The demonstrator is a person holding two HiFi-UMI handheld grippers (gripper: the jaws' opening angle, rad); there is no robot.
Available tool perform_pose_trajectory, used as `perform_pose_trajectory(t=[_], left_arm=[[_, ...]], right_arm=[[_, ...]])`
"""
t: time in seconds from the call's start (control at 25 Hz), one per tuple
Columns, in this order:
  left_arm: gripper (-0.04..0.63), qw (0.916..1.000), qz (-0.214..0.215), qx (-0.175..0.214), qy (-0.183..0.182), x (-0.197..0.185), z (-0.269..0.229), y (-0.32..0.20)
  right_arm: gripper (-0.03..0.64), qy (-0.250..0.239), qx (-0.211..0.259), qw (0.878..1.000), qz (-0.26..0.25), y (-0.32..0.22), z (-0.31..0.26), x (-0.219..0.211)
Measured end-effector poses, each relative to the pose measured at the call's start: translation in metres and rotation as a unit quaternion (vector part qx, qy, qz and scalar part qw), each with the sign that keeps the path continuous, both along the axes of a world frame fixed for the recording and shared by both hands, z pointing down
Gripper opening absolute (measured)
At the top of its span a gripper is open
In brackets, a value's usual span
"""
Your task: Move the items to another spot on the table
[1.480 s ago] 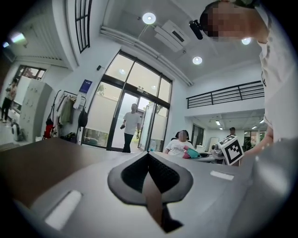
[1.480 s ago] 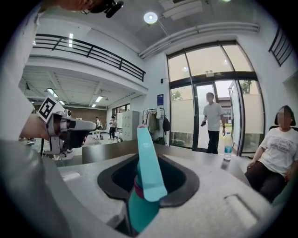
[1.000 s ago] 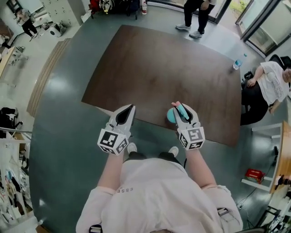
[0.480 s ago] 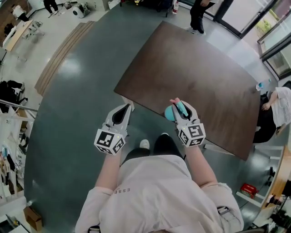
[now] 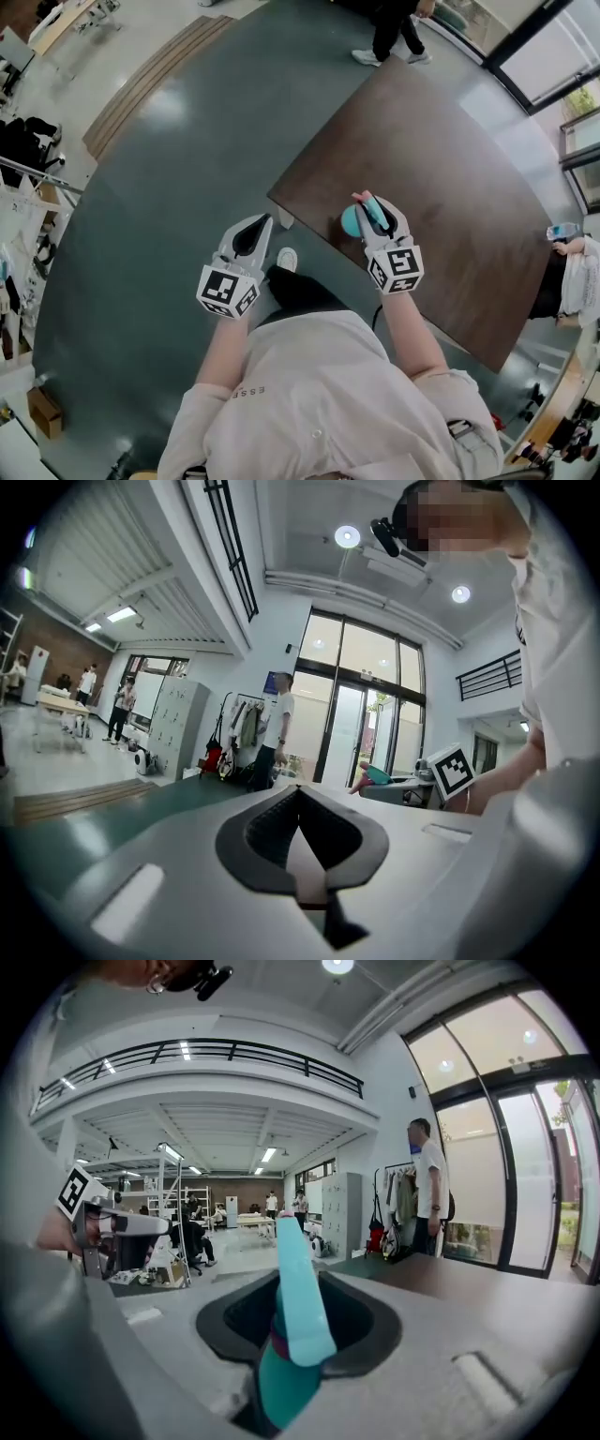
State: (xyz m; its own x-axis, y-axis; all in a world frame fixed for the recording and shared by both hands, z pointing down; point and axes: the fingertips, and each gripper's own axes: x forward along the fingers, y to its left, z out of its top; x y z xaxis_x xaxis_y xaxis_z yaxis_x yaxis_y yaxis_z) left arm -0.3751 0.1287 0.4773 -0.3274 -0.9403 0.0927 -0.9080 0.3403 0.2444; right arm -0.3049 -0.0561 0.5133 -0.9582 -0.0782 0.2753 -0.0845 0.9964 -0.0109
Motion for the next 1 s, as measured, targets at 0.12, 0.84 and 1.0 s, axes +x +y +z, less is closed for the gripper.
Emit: perform_pose_trajectory(t=[0.12, 0.84, 1.0], left_arm=[[0.008, 1.0000, 0.003, -0.001, 0.000, -0.033, 0.002, -0.004], [0.008, 0.9963, 0.085, -0.010, 0.013, -0.146, 0.011, -0.094], [0.008, 0.9939, 0.108, -0.020, 0.012, -0.154, 0.017, -0.114]], right_arm=[[0.107, 0.005, 0.001, 1.000, 0.002, -0.006, 0.008, -0.036], [0.107, 0.000, 0.013, 0.999, 0.047, -0.056, 0.025, -0.149], [0.107, -0.004, 0.017, 0.999, 0.051, -0.067, 0.031, -0.157]])
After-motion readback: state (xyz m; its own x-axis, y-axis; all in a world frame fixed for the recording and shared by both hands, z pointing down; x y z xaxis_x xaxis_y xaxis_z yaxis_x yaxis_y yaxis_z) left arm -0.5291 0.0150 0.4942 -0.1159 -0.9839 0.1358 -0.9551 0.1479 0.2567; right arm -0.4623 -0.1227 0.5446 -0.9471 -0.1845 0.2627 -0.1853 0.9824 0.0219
